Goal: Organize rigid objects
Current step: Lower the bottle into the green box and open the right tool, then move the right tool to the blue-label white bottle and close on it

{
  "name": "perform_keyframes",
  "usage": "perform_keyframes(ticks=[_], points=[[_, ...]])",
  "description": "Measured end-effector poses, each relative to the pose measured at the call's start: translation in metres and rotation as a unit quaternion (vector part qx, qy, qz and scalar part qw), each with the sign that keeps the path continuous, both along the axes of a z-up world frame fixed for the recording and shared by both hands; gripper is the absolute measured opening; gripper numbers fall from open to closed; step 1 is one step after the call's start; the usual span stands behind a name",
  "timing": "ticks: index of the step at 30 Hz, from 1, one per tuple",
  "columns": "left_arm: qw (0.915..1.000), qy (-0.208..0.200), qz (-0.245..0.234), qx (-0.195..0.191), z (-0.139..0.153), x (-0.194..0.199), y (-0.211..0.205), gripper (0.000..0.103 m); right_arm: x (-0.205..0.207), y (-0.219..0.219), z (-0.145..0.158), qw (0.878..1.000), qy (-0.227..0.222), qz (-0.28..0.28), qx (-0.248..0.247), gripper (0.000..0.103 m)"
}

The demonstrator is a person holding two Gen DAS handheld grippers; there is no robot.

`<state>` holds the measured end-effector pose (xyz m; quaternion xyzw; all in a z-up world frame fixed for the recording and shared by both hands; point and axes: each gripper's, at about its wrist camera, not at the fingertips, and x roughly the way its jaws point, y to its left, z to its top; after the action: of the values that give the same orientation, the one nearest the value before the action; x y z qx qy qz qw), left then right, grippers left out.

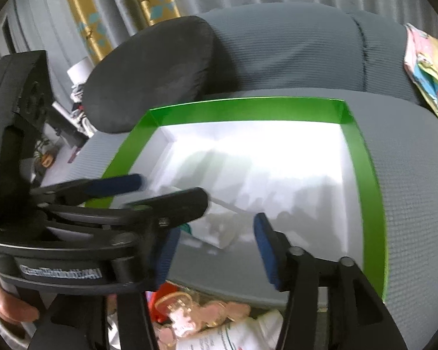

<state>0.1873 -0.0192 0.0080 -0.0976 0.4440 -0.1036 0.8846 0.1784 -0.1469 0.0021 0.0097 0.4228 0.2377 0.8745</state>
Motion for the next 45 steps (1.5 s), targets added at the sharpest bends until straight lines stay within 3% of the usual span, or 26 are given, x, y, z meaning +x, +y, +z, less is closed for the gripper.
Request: perform_keyframes(ticks=[7, 15, 21, 32, 37, 41, 45], points=[[0.9984, -0.036, 0.017, 0.042, 0.02, -0.028, 0.002, 0.102, -0.033, -0.018, 0.017, 1.0, -0.028, -0.011, 0.008, 0.069], [0.9933, -0.076, 0.028, 0.083, 0.047, -0.077, -0.006, 0.102, -0.085, -0.04, 0.037, 0.998, -0.053, -0.013, 0.011, 0.07], [0.991, -0.084, 0.028, 0.1, 0.054, -0.112, -0.014, 0.102, -0.117, -0.059, 0.043, 0.998, -0.055, -0.024, 0.017, 0.07], [0.9954, -0.051, 0.006, 0.081, 0.037, -0.159, -0.032, 0.102, -0.16, -0.102, 0.026, 0.998, -0.03, -0.055, -0.008, 0.07], [0.999, -0.015, -0.004, 0.041, 0.015, -0.17, -0.045, 0.102, -0.168, -0.12, 0.006, 0.997, -0.011, -0.067, -0.032, 0.07], [0.9997, -0.002, -0.022, 0.012, 0.001, -0.174, -0.064, 0.102, -0.17, -0.137, -0.01, 0.997, 0.009, -0.08, -0.018, 0.07], [0.9987, 0.012, -0.043, -0.022, -0.01, -0.169, -0.082, 0.102, -0.171, -0.138, -0.014, 0.998, -0.003, -0.058, -0.016, 0.07]])
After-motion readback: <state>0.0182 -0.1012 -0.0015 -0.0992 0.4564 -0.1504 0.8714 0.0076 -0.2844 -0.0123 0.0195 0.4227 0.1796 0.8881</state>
